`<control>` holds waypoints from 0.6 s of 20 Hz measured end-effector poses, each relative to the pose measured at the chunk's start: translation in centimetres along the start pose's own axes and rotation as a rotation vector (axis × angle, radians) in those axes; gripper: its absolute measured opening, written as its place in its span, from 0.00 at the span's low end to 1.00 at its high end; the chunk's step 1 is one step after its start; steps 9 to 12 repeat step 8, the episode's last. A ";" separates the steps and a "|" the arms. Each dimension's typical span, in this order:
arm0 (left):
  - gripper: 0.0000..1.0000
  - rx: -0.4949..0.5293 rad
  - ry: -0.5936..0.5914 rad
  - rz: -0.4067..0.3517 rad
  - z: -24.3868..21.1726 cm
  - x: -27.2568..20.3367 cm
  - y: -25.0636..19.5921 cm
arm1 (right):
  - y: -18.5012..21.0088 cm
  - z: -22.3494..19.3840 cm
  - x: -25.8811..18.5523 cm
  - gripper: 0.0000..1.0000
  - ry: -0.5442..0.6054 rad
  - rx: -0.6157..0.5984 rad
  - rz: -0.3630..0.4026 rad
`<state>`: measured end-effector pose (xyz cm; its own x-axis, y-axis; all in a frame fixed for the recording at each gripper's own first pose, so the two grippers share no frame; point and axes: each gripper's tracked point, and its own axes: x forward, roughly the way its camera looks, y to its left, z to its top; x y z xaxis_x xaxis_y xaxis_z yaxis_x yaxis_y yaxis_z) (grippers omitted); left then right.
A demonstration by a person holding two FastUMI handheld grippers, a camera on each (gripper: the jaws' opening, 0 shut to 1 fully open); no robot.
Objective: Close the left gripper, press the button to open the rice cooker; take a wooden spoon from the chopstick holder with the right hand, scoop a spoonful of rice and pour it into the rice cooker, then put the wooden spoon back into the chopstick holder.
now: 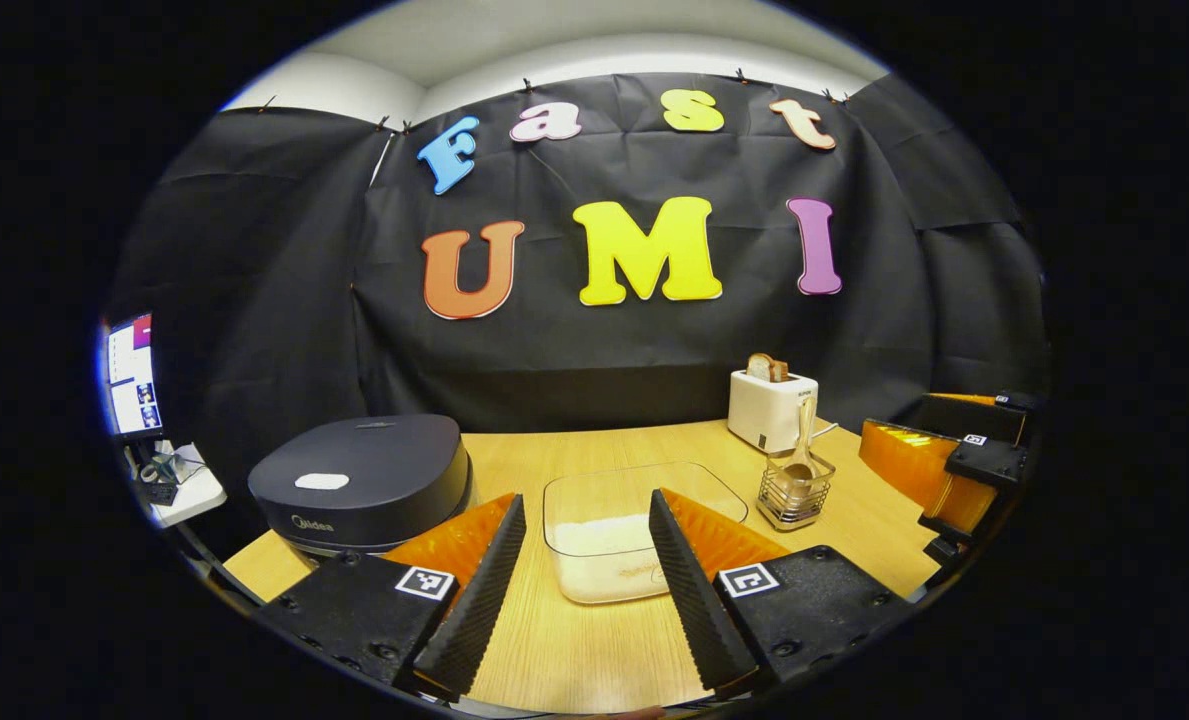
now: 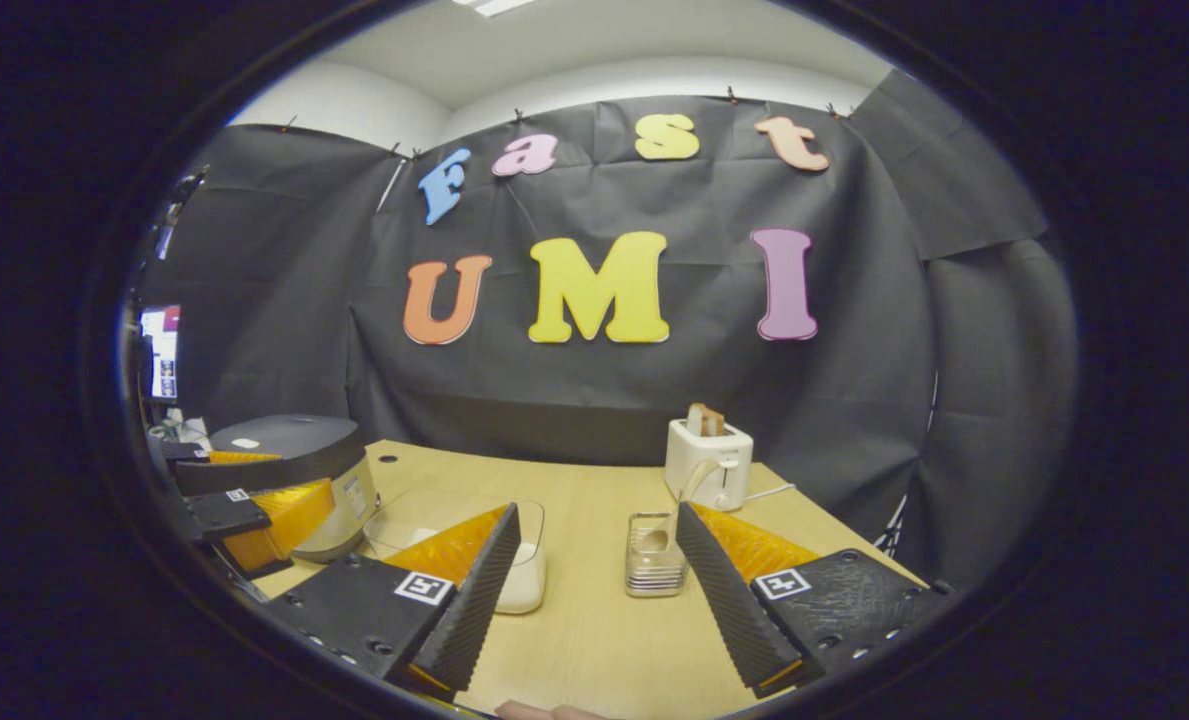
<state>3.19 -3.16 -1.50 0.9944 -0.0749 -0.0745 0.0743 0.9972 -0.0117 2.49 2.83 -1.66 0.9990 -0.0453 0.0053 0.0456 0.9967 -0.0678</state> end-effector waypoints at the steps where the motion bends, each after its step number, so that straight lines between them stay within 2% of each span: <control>1: 0.81 -0.004 -0.002 0.008 -0.1 -0.1 0.0 | 0.4 0.0 0.1 0.93 -0.011 -0.004 0.001; 4: 0.89 -0.005 -0.002 0.000 -0.2 -0.4 -1.0 | 1.4 -0.8 0.5 0.93 -0.003 -0.013 0.007; 5: 0.92 -0.002 -0.007 0.001 -0.1 -0.7 -1.2 | 1.5 -1.0 0.4 0.88 0.001 -0.020 0.000; 8: 0.99 0.009 -0.032 0.027 0.5 -1.2 -1.0 | 2.2 -0.7 0.3 0.93 -0.008 -0.029 0.015; 12: 0.99 0.009 -0.032 0.027 0.5 -1.2 -1.0 | 2.2 -0.7 0.3 0.93 -0.008 -0.029 0.015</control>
